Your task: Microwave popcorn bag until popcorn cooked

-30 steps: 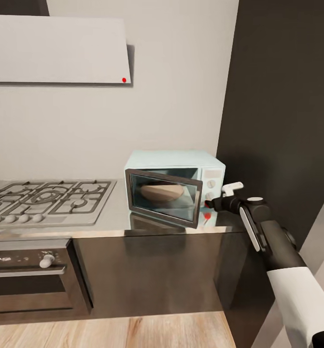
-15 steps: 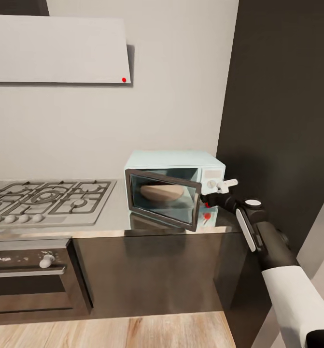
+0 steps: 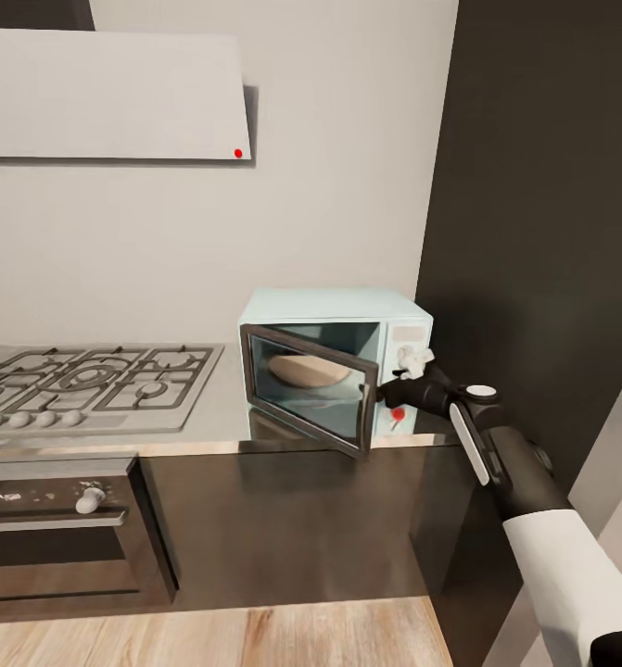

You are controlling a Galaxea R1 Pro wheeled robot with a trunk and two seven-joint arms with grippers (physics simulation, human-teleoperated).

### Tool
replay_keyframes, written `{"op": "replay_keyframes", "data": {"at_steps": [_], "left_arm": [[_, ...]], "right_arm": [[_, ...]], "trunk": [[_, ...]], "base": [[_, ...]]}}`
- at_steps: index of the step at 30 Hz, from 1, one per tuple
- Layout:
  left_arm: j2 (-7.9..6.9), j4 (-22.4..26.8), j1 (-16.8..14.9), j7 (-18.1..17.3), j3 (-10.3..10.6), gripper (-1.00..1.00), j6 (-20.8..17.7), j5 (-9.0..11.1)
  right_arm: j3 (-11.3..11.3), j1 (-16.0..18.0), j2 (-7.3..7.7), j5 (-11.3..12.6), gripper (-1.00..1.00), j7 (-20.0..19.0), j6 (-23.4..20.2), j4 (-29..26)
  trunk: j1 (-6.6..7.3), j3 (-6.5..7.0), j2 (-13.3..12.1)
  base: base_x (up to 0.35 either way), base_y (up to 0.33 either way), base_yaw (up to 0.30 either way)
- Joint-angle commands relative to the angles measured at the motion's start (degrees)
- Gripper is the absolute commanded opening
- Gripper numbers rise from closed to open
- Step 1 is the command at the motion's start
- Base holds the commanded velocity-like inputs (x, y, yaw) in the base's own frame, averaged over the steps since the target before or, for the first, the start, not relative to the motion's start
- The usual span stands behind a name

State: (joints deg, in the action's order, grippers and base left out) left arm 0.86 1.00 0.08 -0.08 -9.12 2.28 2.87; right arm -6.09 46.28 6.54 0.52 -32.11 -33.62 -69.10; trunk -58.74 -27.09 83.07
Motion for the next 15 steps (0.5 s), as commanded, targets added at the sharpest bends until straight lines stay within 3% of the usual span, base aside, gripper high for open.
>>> {"op": "replay_keyframes", "data": {"at_steps": [1, 12, 15], "left_arm": [[0.03, 0.05, -0.01, -0.01, -0.19, 1.0, 0.1, 0.3], [0.1, 0.05, 0.01, 0.03, -0.26, 1.0, 0.09, 0.42], [0.16, 0.05, -0.01, 0.0, -0.2, 1.0, 0.1, 0.34]], "right_arm": [[-0.07, 0.04, 0.04, 0.07, 1.0, -0.17, -0.78, -0.07], [-0.07, 0.04, 0.12, -1.31, 1.0, 0.11, -2.17, -0.01], [-0.07, 0.04, 0.13, -1.2, 1.0, 0.11, -2.56, 0.38]], "trunk": [[0.0, -0.05, 0.03], [0.0, -0.05, 0.03], [0.0, -0.05, 0.03]], "base": [[0.0, 0.0, 0.0], [-0.003, 0.0, 0.0], [-0.215, 0.004, 0.0]]}}
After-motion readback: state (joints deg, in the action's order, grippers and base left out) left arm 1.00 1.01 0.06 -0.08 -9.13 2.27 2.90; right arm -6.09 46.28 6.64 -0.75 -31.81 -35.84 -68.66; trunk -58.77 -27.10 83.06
